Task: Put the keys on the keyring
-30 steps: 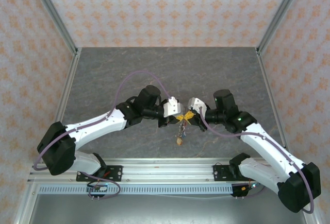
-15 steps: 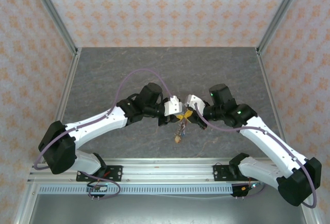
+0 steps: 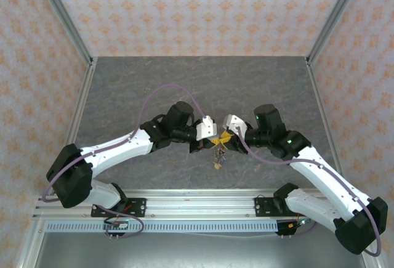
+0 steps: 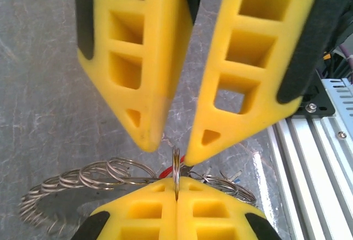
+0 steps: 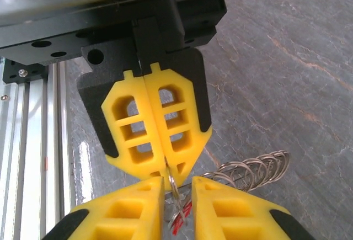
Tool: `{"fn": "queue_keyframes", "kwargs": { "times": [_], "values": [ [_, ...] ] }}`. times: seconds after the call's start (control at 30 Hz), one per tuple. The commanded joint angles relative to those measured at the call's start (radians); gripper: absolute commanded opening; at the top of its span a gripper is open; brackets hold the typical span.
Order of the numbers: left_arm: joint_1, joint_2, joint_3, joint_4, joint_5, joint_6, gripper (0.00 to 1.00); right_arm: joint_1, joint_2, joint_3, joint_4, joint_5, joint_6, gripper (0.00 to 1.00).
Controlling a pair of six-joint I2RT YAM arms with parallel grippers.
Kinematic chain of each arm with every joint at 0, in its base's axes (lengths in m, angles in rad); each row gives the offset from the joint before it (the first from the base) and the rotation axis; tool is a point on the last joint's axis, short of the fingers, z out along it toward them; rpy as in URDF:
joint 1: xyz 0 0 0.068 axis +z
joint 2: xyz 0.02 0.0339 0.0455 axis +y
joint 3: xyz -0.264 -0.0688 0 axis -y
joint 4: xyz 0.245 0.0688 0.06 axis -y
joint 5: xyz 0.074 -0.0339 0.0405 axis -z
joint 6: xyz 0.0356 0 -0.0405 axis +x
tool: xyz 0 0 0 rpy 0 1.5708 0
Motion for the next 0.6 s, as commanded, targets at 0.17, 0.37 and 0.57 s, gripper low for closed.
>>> {"fn": "queue_keyframes", "kwargs": {
  "times": [0.17,0.37,0.57],
  "values": [
    [0.013,-0.039,-0.014,0.108,0.082,-0.031,0.00,-0.058,-0.021,-0.068,0.067,-0.108,0.003,0.21],
    [0.017,-0.046,-0.017,0.120,0.095,-0.040,0.00,-0.078,-0.013,-0.100,0.137,-0.157,0.039,0.16],
    [0.017,-0.044,-0.023,0.137,0.066,-0.058,0.00,-0.078,-0.010,-0.123,0.222,-0.168,0.097,0.05]
  ]
}}
